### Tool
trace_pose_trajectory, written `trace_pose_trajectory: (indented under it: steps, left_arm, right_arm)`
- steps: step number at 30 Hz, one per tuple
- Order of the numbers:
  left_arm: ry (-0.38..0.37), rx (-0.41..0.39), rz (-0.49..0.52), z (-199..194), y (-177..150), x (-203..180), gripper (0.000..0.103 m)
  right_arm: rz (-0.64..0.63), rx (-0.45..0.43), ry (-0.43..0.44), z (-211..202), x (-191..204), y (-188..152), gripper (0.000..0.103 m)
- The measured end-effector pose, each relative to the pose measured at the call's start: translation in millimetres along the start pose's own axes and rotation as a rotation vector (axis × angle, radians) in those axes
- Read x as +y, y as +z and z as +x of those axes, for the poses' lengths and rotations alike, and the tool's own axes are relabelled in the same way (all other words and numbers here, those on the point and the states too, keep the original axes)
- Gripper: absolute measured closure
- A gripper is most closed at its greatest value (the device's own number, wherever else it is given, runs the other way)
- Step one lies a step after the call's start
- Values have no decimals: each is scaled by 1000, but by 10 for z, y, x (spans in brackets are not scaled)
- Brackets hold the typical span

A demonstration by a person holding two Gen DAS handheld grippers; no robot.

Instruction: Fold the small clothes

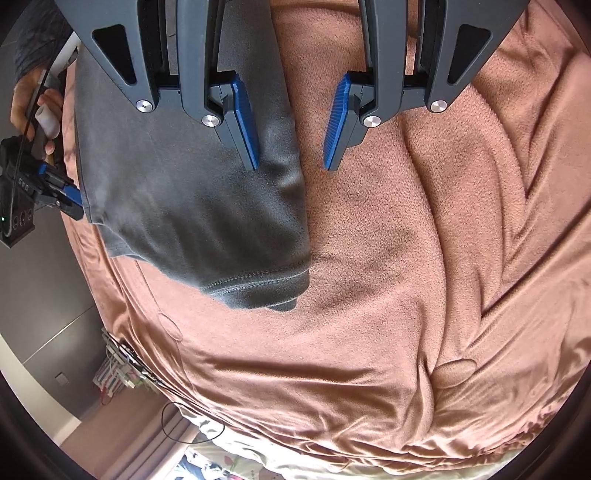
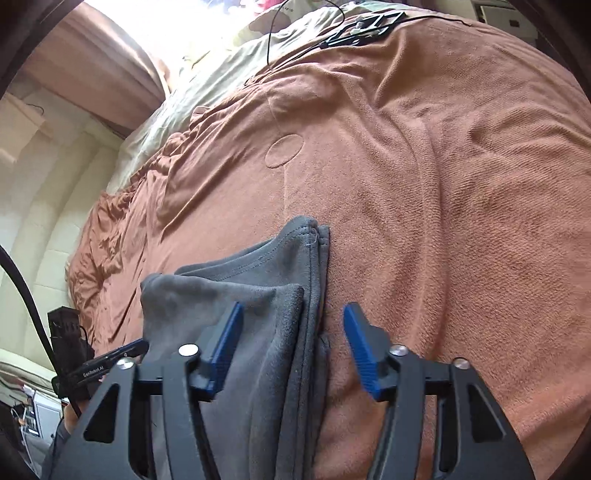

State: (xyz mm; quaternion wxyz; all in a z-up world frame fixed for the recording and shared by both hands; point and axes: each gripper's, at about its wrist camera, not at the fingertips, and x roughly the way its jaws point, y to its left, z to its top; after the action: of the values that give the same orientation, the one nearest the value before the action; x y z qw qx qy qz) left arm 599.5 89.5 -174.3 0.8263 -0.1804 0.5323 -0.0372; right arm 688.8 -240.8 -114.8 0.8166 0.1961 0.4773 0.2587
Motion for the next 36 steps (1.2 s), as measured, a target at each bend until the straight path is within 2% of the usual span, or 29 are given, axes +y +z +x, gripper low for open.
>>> trace_pose_trajectory:
  steps: [5, 12, 15, 17, 19, 22, 26, 27, 28, 32, 36]
  left_arm:
    - [-16, 5, -38, -33, -14, 37, 65]
    - [-58, 20, -95, -6, 28, 114, 61]
    - [-48, 9, -90, 46, 135, 98, 61]
    - [-35, -4, -101, 76, 220, 112, 61]
    - [-27, -19, -109, 107, 311, 126, 61]
    - [-31, -23, -113, 174, 437, 151, 61]
    - [-53, -25, -107, 255, 574, 180, 69]
    - [-58, -31, -102, 260, 594, 175, 76]
    - [-62, -35, -95, 262, 608, 166, 78]
    - [-58, -36, -94, 255, 644, 140, 79]
    - [-62, 1, -93, 208, 597, 160, 71]
  right_arm:
    - [9, 40, 36, -102, -74, -68, 45]
    - [46, 157, 95, 101, -246, -70, 45]
    - [64, 148, 147, 151, -311, -24, 45]
    - [65, 155, 149, 206, -337, 17, 60]
    - [68, 164, 143, 260, -370, 60, 67]
    - [75, 171, 174, 301, -416, 108, 67]
    - [91, 179, 221, 330, -515, 107, 67]
    - [87, 177, 224, 331, -533, 96, 67]
    - [81, 175, 220, 329, -539, 95, 69]
    - [72, 167, 202, 300, -535, 55, 74]
    - [77, 168, 190, 224, -526, 23, 74]
